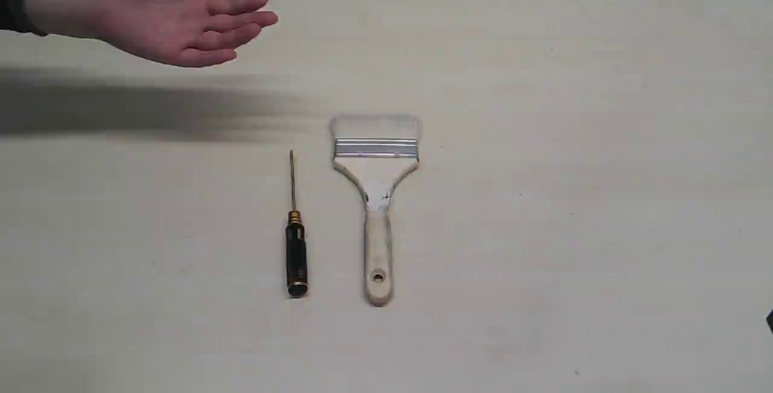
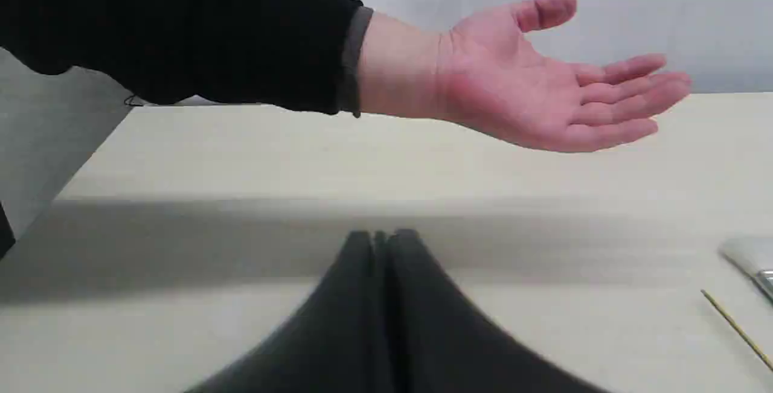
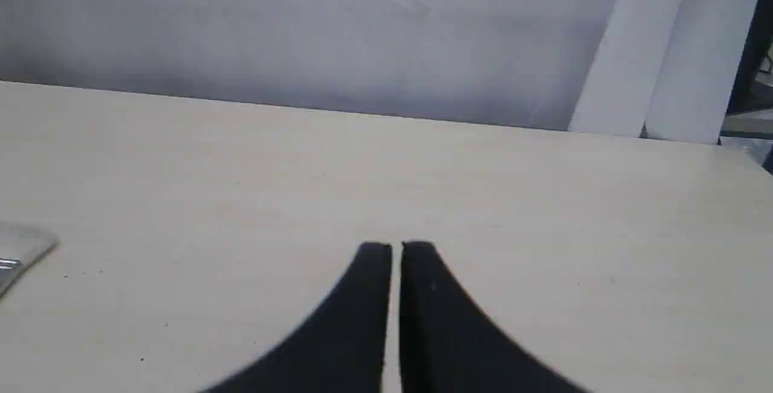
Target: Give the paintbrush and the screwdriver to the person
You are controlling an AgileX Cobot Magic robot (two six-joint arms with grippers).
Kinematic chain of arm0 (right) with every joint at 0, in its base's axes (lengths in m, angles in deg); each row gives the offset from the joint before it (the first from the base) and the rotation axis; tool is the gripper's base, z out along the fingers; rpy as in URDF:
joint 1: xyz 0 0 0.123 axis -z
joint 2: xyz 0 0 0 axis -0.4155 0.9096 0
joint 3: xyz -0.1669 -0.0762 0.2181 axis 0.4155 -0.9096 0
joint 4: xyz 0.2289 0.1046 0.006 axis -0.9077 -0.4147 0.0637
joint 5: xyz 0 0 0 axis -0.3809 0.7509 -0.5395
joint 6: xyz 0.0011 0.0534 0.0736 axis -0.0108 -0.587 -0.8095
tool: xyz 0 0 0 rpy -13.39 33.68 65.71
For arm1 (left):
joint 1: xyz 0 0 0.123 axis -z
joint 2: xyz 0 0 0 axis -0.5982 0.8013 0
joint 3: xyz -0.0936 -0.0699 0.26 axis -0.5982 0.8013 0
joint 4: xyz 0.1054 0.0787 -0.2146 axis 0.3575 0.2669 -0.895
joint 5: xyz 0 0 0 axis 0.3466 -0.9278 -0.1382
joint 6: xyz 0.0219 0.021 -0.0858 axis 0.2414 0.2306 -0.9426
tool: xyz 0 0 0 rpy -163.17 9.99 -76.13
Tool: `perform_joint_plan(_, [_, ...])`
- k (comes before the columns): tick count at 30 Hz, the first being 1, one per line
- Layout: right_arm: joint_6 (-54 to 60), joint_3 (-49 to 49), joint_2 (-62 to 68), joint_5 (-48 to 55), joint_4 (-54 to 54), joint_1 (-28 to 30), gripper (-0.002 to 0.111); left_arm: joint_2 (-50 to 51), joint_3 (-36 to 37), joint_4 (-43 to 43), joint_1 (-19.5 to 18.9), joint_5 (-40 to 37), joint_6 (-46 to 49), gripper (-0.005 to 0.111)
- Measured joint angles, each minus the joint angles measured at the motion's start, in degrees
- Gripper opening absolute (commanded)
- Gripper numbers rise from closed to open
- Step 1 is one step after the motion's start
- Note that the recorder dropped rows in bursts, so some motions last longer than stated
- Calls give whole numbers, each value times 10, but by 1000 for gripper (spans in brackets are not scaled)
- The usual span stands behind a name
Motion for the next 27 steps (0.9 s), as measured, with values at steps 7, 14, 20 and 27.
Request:
perform_joint_plan(7, [0, 0, 0, 0, 0, 0, 4, 0, 0, 0, 0, 0, 0, 0])
perform_joint_plan(14, [-4, 0, 0, 0, -10, 0, 4, 0, 0, 0, 0, 0, 0, 0])
perform_joint_plan(20, [-4, 0, 0, -3, -12, 0, 4, 0, 0, 0, 0, 0, 0, 0])
perform_joint_plan(27, [-4, 0, 0, -15, -16, 0, 4, 0, 0, 0, 0, 0, 0, 0])
